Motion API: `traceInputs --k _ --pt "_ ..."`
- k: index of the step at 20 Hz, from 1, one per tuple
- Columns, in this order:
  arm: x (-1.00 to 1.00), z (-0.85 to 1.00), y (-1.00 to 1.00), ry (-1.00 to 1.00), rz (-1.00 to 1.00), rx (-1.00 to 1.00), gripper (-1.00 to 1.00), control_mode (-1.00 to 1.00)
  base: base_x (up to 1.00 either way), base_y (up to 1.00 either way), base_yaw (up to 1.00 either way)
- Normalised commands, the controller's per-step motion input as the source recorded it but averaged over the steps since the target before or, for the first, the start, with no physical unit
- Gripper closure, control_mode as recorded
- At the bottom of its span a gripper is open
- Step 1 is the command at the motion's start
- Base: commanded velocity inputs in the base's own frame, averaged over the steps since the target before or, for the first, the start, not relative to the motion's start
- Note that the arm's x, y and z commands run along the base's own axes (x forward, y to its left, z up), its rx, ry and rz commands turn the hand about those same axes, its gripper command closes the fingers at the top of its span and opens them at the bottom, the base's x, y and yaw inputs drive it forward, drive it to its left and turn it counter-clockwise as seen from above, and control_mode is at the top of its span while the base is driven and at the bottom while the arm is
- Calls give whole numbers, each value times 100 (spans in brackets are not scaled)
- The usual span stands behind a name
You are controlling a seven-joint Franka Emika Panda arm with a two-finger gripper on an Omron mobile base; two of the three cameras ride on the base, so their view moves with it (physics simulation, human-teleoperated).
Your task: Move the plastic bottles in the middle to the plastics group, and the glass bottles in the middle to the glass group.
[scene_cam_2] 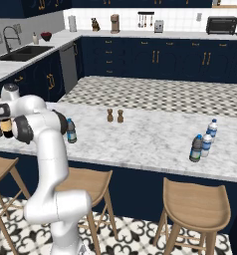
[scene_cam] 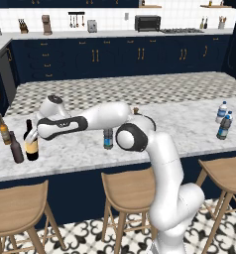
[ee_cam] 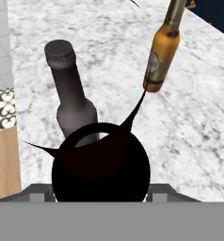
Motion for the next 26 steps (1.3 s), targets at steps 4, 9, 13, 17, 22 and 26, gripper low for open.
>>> traceInputs --k 4,9,13,17,22,26 --pt "15 0 10 0 0 -4 100 -100 0 0 0" --pt "0 -17 0 0 0 -2 100 -100 0 0 0" --pt "0 -39 0 0 0 0 100 -100 0 0 0" --pt "0 -10 0 0 0 0 100 -100 0 0 0" --pt "0 0 0 0 0 0 -100 -100 0 0 0" --pt "0 0 0 0 0 0 -100 -100 0 0 0"
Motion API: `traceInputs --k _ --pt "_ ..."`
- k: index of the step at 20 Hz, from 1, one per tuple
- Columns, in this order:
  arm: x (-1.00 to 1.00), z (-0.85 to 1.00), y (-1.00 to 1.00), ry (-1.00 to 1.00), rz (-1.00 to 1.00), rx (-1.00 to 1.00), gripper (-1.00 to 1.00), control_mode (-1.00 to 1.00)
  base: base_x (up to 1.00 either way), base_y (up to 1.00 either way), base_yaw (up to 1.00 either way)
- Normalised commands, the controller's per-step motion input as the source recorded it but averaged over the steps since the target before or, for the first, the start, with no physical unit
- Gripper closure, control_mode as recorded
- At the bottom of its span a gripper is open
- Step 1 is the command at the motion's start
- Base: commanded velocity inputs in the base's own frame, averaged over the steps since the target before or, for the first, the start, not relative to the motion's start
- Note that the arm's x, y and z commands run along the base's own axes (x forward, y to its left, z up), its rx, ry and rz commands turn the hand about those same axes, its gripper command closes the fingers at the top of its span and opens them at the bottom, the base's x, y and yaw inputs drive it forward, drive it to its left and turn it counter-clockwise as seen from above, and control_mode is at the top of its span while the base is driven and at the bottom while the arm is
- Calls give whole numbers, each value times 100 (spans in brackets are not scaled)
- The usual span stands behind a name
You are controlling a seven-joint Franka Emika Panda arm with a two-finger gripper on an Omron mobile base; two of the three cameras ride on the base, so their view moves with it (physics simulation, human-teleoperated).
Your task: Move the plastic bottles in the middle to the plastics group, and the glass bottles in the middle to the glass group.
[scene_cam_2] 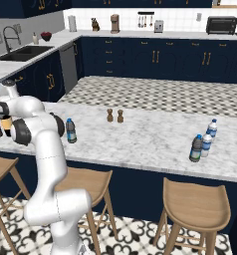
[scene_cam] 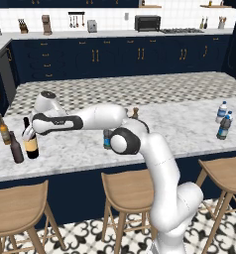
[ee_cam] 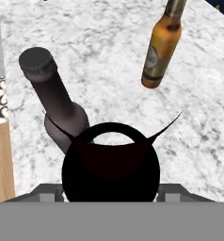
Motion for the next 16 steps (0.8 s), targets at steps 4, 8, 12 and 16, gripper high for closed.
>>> traceInputs --k 4,8,12,16 --pt "0 0 -4 0 0 0 -100 -100 0 0 0" --pt "0 0 -4 0 0 0 -100 -100 0 0 0" --pt "-34 0 -30 0 0 0 -100 -100 0 0 0" --pt "-86 0 -58 -1 0 0 -100 -100 0 0 0"
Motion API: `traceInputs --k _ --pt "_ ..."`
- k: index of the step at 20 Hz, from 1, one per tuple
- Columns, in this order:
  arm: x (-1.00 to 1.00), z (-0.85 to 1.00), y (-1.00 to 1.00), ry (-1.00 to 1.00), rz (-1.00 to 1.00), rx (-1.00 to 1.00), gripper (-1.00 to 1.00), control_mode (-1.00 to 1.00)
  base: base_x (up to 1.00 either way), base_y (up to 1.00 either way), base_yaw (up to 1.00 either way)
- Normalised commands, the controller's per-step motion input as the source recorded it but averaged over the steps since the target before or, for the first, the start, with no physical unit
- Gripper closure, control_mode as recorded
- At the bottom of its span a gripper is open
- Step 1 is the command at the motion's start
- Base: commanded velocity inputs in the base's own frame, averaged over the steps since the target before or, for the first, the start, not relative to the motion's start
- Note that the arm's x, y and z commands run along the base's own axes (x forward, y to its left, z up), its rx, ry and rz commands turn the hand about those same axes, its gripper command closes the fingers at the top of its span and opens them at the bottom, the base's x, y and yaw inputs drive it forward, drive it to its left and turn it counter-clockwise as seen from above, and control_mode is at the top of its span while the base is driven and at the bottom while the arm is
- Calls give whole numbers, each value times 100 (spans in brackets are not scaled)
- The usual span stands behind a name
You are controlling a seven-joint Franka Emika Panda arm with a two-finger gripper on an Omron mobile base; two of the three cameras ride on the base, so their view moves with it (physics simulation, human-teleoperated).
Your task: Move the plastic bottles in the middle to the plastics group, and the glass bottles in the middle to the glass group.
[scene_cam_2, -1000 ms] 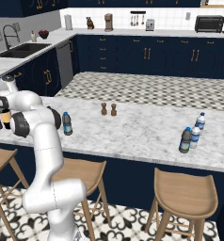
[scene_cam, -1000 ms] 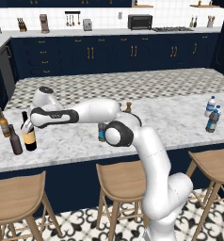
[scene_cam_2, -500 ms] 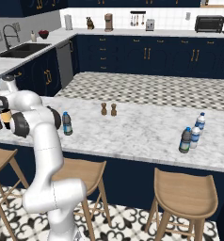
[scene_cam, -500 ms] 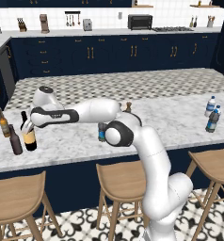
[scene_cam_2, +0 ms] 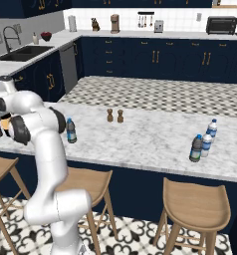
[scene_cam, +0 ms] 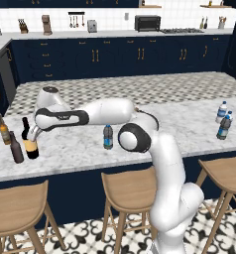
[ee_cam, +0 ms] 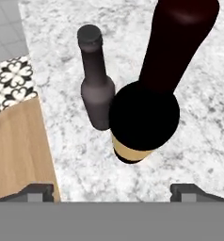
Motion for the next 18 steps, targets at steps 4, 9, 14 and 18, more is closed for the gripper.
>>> traceInputs --k 4,9,14,18 --pt "-87 0 -66 -2 0 0 -100 -100 0 0 0" --pt "-67 9 -84 -7 -2 0 -100 -100 0 0 0" --pt "-30 65 -80 -6 -3 0 -100 -100 0 0 0" --pt "-10 78 -67 -1 -8 0 -100 -100 0 0 0"
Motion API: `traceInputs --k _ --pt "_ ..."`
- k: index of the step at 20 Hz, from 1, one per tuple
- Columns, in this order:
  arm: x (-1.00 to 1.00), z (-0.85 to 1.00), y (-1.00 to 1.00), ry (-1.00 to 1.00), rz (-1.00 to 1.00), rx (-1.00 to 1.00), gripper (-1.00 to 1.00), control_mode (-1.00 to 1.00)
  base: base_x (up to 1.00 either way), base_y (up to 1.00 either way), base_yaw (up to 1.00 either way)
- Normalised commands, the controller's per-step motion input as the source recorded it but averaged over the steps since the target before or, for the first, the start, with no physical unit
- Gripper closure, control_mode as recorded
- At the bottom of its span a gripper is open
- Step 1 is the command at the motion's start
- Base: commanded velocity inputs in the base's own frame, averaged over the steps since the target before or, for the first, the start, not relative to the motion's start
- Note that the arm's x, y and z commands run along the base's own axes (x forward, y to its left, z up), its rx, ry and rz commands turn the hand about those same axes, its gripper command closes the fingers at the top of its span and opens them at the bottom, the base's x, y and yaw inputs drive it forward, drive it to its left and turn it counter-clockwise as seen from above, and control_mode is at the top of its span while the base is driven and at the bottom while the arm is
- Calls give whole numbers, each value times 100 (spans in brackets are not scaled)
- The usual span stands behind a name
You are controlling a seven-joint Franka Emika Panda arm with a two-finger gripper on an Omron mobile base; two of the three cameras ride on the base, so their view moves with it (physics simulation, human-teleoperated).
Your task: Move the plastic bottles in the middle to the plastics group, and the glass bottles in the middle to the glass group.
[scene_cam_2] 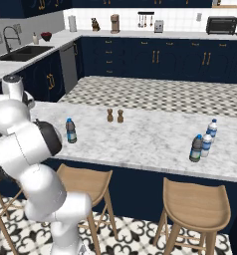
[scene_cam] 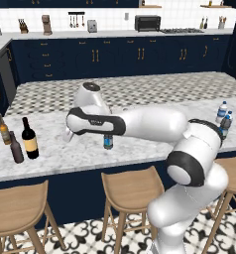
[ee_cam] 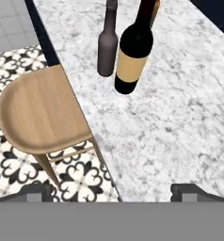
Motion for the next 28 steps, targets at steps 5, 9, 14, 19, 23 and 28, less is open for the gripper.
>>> traceInputs --k 5,9,14,19,23,28 --pt "0 20 -89 -1 -23 -3 -100 -100 0 0 0" --pt "16 0 -100 0 -36 -4 -100 -100 0 0 0" --pt "29 0 -57 5 -40 -1 -100 -100 0 0 0" --pt "49 0 -42 10 -44 9 -100 -100 0 0 0" --pt "38 1 -45 6 -16 17 -100 -100 0 0 0" --pt "1 -1 -7 0 -1 5 -100 -100 0 0 0"
